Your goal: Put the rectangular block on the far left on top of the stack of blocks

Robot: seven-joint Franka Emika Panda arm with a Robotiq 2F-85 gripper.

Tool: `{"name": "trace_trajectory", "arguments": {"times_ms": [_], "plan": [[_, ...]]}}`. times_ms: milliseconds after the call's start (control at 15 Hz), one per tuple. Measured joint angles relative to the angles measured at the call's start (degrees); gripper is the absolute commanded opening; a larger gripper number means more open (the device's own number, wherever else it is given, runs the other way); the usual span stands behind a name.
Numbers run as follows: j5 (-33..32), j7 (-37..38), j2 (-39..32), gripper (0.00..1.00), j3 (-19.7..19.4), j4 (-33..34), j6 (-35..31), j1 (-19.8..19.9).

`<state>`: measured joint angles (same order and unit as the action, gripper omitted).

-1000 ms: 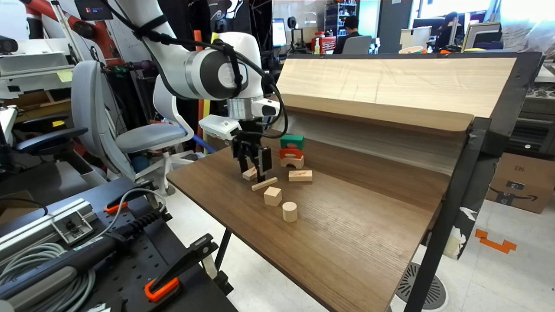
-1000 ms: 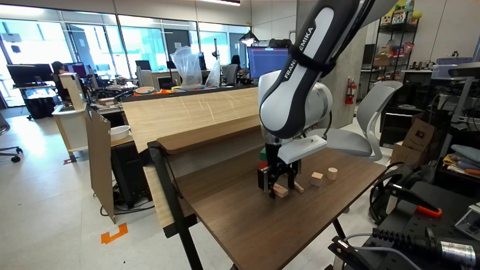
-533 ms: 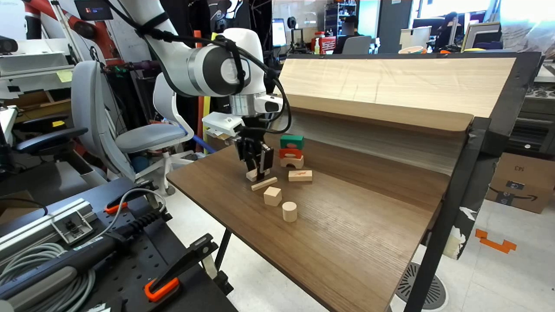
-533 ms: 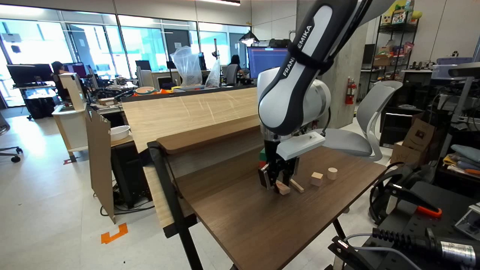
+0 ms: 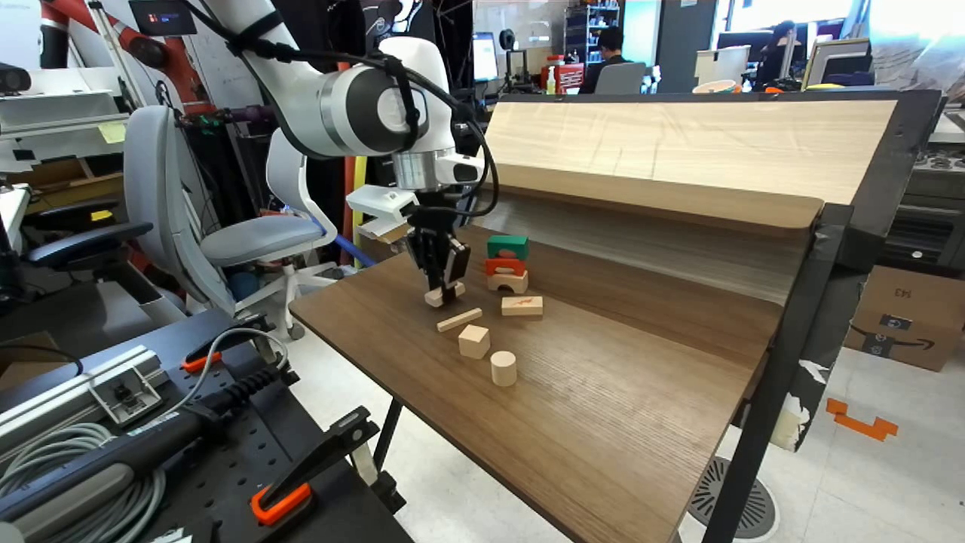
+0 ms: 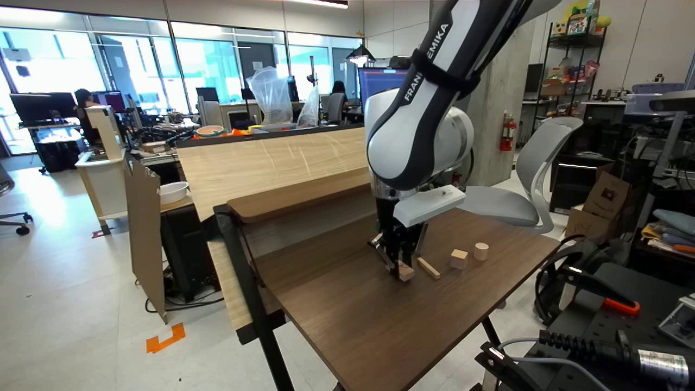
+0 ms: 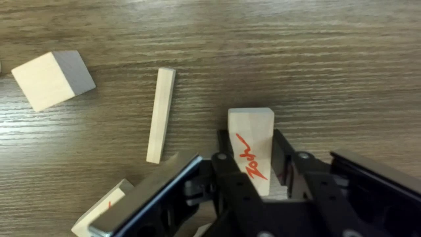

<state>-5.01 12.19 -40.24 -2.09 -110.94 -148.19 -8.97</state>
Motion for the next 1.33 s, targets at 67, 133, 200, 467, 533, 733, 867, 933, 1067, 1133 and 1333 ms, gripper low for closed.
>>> {"name": "trace_trajectory", "arguments": {"times_ms": [67, 133, 200, 467, 533, 733, 867, 933, 1067, 1133, 1333], "plan": [[0.0, 0.5, 0.3, 0.08, -0.3, 0.0, 0.6, -0.4], [0.0, 1.0, 0.8, 0.08, -0.6, 0.0, 1.2, -0.7], [0.0, 1.7, 1.4, 0.08, -0.8, 0.0, 2.0, -0.9], [0.0, 4.3, 4.0, 0.08, -1.2, 0.0, 4.6, -0.9], [0.0, 5.0, 4.7, 0.08, -1.2, 0.0, 5.3, -0.9], [0.0, 7.2, 6.8, 0.08, -1.3, 0.1, 6.8, -0.9], [0.1, 9.0, 8.2, 0.08, -1.4, 0.2, 7.5, -0.9], [0.1, 10.0, 8.9, 0.08, -1.5, 0.2, 7.8, -0.9], [0.1, 12.2, 10.0, 0.08, -1.8, 0.5, 8.7, -0.9], [0.1, 13.5, 10.4, 0.08, -1.9, 1.0, 9.4, -0.9], [0.1, 17.9, 10.5, 0.08, -2.6, 2.9, 11.2, -0.9]]}}
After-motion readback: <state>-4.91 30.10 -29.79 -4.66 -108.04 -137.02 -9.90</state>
